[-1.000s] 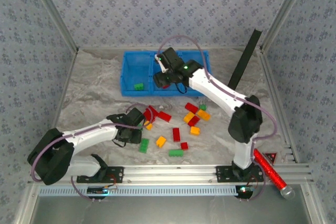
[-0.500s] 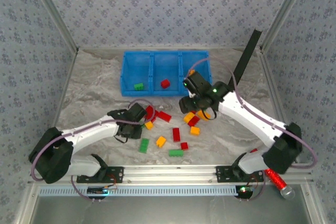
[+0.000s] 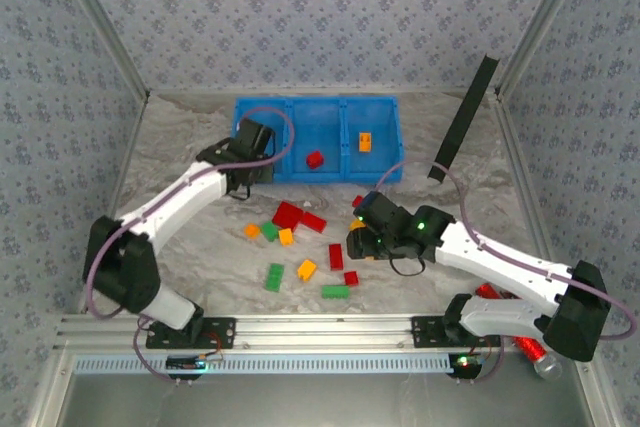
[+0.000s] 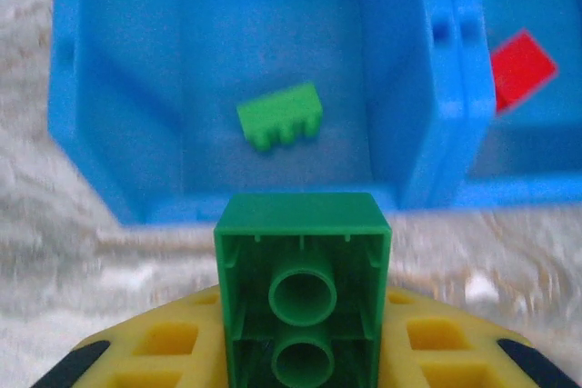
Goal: Sort the legos into containers by color
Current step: Place the lego in the container.
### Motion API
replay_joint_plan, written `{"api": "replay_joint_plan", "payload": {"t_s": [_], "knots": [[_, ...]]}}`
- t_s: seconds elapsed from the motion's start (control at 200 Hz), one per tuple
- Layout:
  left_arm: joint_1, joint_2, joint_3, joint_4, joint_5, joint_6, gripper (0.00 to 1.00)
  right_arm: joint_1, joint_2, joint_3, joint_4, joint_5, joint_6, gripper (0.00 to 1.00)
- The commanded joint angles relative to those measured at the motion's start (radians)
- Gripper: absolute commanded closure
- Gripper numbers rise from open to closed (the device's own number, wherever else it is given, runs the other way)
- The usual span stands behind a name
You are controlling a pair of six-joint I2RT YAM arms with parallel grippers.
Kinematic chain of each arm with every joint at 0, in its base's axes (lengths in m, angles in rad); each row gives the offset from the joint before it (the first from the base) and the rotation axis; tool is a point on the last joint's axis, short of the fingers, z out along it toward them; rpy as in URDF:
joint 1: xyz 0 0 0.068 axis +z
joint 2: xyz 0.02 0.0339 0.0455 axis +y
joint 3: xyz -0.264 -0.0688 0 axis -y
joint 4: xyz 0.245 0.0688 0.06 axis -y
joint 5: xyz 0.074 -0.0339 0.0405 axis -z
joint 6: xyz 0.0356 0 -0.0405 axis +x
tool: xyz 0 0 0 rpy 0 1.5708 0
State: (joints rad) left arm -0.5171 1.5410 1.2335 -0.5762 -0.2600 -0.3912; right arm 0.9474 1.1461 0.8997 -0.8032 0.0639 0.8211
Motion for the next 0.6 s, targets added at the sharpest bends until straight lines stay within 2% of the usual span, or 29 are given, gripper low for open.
{"api": "replay_joint_plan", "payload": {"t_s": [0.0,0.17,0.355,0.595], "knots": [[0.035,0.097,0.096,0.068,-0.025,0.051,0.79,0.022,0.008,-0.017,0.032,0.024,0.071,0.32],[0.094,0.263,0.173,0.110,-0.053,0.058,0.80,0.053,0.060,-0.017,0.070,0.024,0.068,0.32],[0.120,0.402,0.215,0.145,-0.065,0.055,0.81,0.059,0.121,-0.002,0.118,0.020,0.068,0.31],[0.122,0.499,0.226,0.194,-0.039,0.003,0.80,0.042,0.263,0.059,0.142,-0.028,0.012,0.31]]}}
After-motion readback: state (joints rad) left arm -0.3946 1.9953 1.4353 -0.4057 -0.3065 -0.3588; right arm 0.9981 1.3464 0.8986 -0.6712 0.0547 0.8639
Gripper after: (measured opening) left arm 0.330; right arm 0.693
